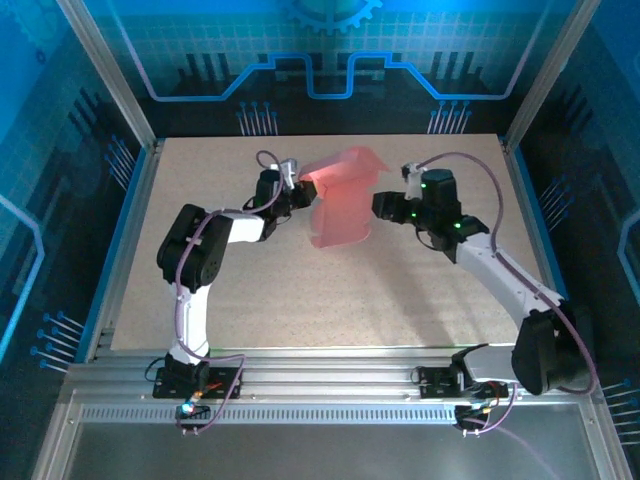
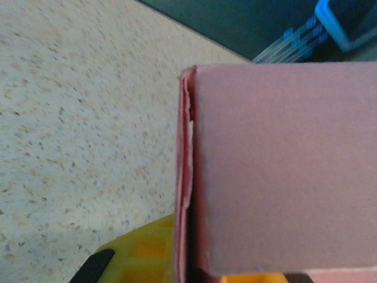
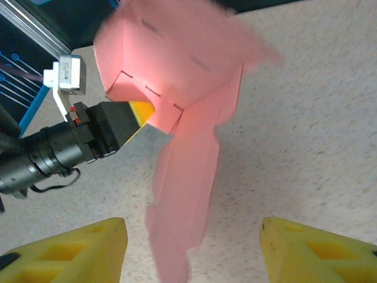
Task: Fold the paper box
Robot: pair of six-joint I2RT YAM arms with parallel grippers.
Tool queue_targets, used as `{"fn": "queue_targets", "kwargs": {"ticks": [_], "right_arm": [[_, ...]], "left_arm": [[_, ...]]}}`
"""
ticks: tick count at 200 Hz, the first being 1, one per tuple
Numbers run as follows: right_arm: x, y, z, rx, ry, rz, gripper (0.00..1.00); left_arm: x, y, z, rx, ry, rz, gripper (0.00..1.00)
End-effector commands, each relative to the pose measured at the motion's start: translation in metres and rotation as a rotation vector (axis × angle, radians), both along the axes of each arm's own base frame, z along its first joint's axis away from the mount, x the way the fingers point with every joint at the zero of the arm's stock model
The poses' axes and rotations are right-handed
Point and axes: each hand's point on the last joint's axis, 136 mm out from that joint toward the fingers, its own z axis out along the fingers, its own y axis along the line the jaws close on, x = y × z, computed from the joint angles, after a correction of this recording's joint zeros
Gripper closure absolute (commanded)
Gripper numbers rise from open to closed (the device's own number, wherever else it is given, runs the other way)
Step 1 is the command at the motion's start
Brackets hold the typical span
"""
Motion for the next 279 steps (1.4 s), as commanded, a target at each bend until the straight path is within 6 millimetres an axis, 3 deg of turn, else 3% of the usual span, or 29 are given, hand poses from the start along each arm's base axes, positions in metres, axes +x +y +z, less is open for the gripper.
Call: {"fn": "queue_targets", "kwargs": {"ticks": [1,15,34,52,96,182,220,244,254,279], "right_arm": [[0.012,0.024,0.002,0.057,0.073,-0.073,0.38],[0.018,0.042,-0.003,0.019,0.100,-0.060,0.38],[0.026,0.047,-0.011,0.000,0.129,-0.083,0.40],[0.032,0.036,-0.011,0.009,0.123,-0.121,0.40],[0.029,0.001,0.011,0.041,0.037,-0.145,0.39],[0.044,0.041,0.023,0.008,0.053,0.054,0.41],[0.052,0.056,0.012,-0.040,0.110,0.044,0.49],[0.056,0.052,0.009,-0.055,0.116,0.059,0.52],[0.057,0.050,0.008,-0.067,0.121,0.055,0.57],[0.057,0.054,0.011,-0.092,0.112,0.056,0.82]], "left_arm": [[0.011,0.006,0.059,-0.155,-0.159,0.152,1.00],[0.011,0.010,0.062,-0.190,-0.162,0.178,1.00],[0.008,0.012,0.065,-0.222,-0.163,0.188,1.00],[0.006,0.015,0.063,-0.238,-0.151,0.196,1.00],[0.005,0.020,0.062,-0.287,-0.139,0.199,1.00],[0.004,0.017,0.064,-0.318,-0.137,0.197,1.00],[0.004,0.015,0.062,-0.339,-0.131,0.196,1.00],[0.003,0.017,0.062,-0.341,-0.129,0.200,1.00],[0.003,0.017,0.063,-0.341,-0.130,0.199,1.00],[0.005,0.016,0.063,-0.348,-0.131,0.200,1.00]]}}
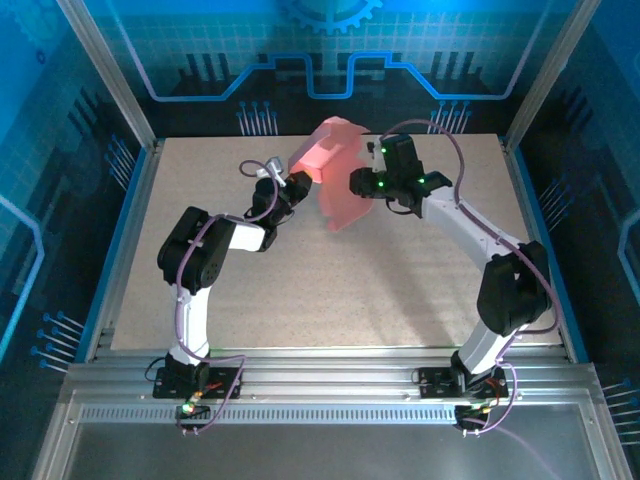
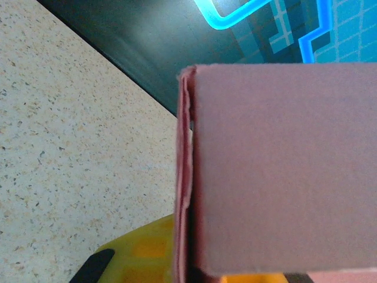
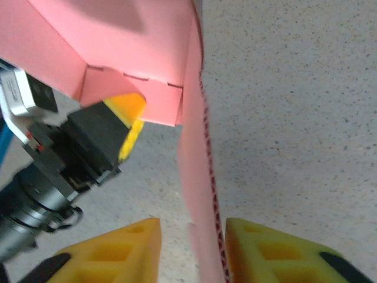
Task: Fold the paper box
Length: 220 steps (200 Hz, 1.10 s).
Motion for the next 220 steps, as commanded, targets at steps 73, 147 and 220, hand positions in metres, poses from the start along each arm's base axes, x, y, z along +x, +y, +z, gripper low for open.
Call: {"fn": "queue_targets", "kwargs": {"ticks": [73,147,220], "right_arm": [[-0.001,0.011,0.014,-0.151,-0.044,0.002,1.00],[0.007,0.000,0.016,-0.150,-0.034,-0.061,1.00],[0.018,-0.019,0.023,-0.126,0.023,-0.082,1.00]], "left_arm": [[-0.001,0.001,0.022,-0.050,-0.072,0.009,0.76],[-0.006,0.003,0.016,-0.064,-0.063,0.002,0.46],[-0.032,0.003,0.018,-0.020,-0.101,-0.052,0.25]]}}
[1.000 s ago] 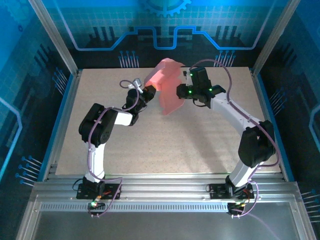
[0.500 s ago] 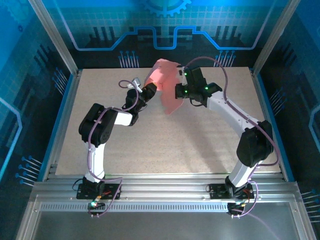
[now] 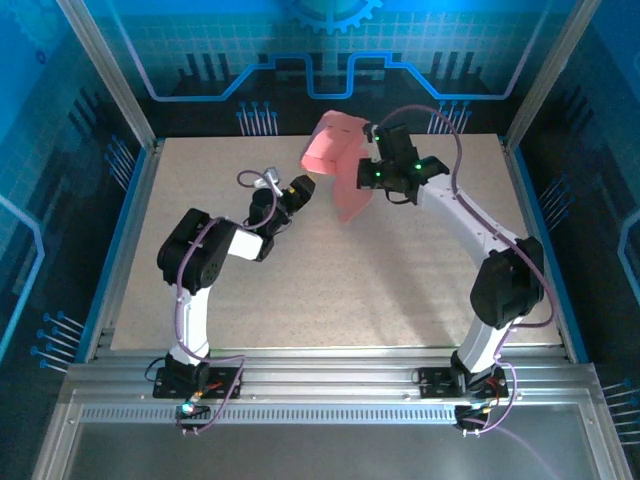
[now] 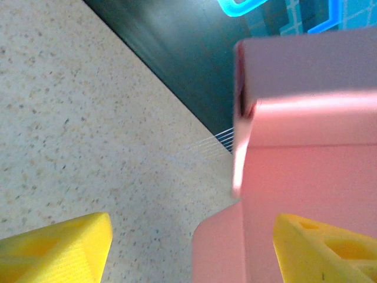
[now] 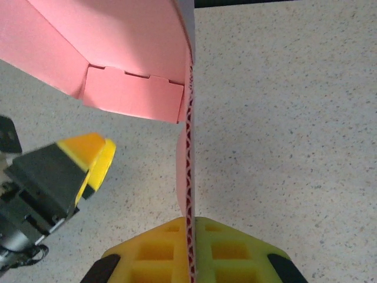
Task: Fold the paper box
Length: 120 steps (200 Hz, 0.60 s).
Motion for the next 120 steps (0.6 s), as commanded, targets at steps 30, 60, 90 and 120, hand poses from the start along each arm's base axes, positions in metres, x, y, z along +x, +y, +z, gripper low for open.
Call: {"fn": "queue_targets", "kwargs": {"ticks": [30,60,90,120], "right_arm": [[0.000,-0.013,0.009,-0.001,0.054,0.022,1.00],[-0.008,-0.022,0.014,-0.036,0.092,0.077,1.00],[-0.018,-0.030,0.017,-0.070,0.132,0.113,1.00],[-0.030,-0.032,0.017,-0.098,0.198,0.147,1.00]], "left_arm": [[-0.036,0.003,0.062,0.102,-0.295,-0.072,0.25],[-0.052,0.015,0.072,0.270,-0.377,-0.100,0.23],[-0.061,0.006,0.078,0.458,-0.450,-0.204,0.23],[-0.059,-0.008,0.089,0.587,-0.516,-0.297,0.23]]}}
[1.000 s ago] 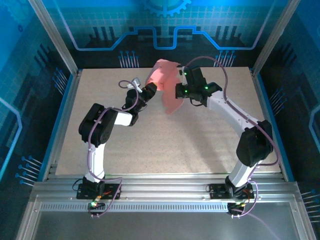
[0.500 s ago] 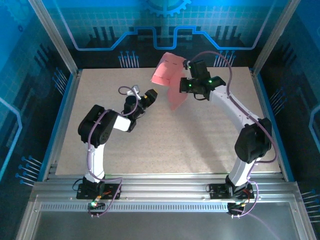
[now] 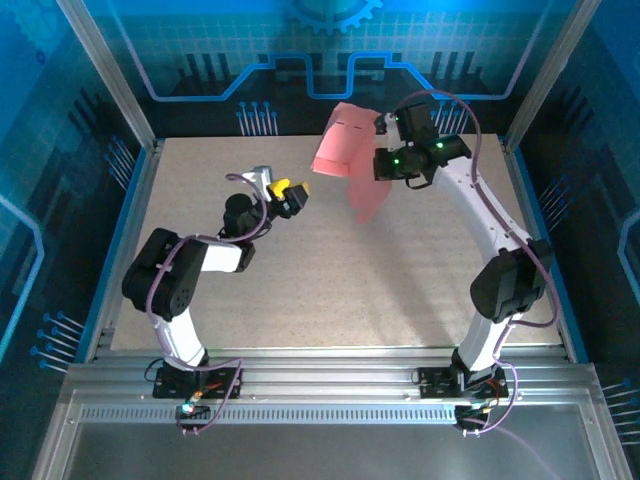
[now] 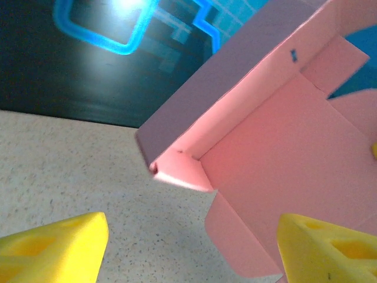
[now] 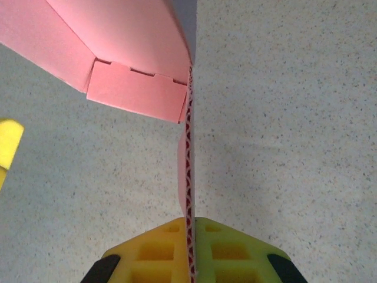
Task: Fold the paper box
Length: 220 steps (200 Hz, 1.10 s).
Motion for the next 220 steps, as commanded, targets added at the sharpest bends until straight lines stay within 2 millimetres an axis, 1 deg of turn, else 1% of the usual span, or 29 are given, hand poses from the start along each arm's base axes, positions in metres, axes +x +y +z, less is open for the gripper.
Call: {"fn": "queue_targets", "kwargs": {"ticks": [1,28,40,71,97,106,127,150,160,172,193,202,212,220], "right_arm": [[-0.017,-0.002,-0.008,-0.034,0.098,0.062,1.00],[-0.026,-0.004,-0.009,-0.053,0.144,0.075,1.00],[-0.029,-0.006,-0.011,-0.063,0.161,0.072,1.00],[-0.035,-0.003,-0.019,-0.063,0.213,0.066,1.00],[-0.036,0.001,-0.021,-0.049,0.243,0.039,1.00],[-0.037,0.004,-0.020,-0.044,0.245,0.038,1.00],[-0.036,0.008,-0.020,-0.040,0.250,0.022,1.00],[-0.036,0.013,-0.019,-0.031,0.244,0.017,1.00],[-0.036,0.015,-0.018,-0.030,0.245,0.021,1.00],[-0.037,0.015,-0.017,-0.031,0.242,0.023,1.00],[-0.038,0.015,-0.016,-0.037,0.240,0.026,1.00],[-0.039,0.014,-0.016,-0.043,0.239,0.026,1.00],[-0.040,0.012,-0.016,-0.051,0.238,0.024,1.00],[-0.040,0.012,-0.016,-0.054,0.237,0.023,1.00]], "left_arm": [[-0.004,-0.018,0.009,0.193,-0.101,-0.111,0.24],[-0.002,-0.034,0.017,0.275,-0.146,-0.179,0.24],[-0.001,-0.041,0.020,0.315,-0.172,-0.173,0.25],[-0.002,-0.061,0.031,0.388,-0.261,-0.135,0.36],[-0.001,-0.083,0.032,0.510,-0.322,-0.094,0.41],[0.001,-0.088,0.032,0.538,-0.331,-0.072,0.46],[0.007,-0.093,0.032,0.556,-0.333,-0.026,0.59],[0.015,-0.092,0.027,0.563,-0.319,0.013,0.64],[0.017,-0.092,0.027,0.554,-0.314,0.026,0.68],[0.020,-0.092,0.026,0.540,-0.298,0.030,0.71],[0.027,-0.088,0.024,0.459,-0.245,0.032,0.74],[0.028,-0.086,0.025,0.416,-0.233,0.026,0.78],[0.027,-0.087,0.024,0.402,-0.228,0.021,0.86],[0.027,-0.089,0.022,0.400,-0.226,0.012,0.87]]}}
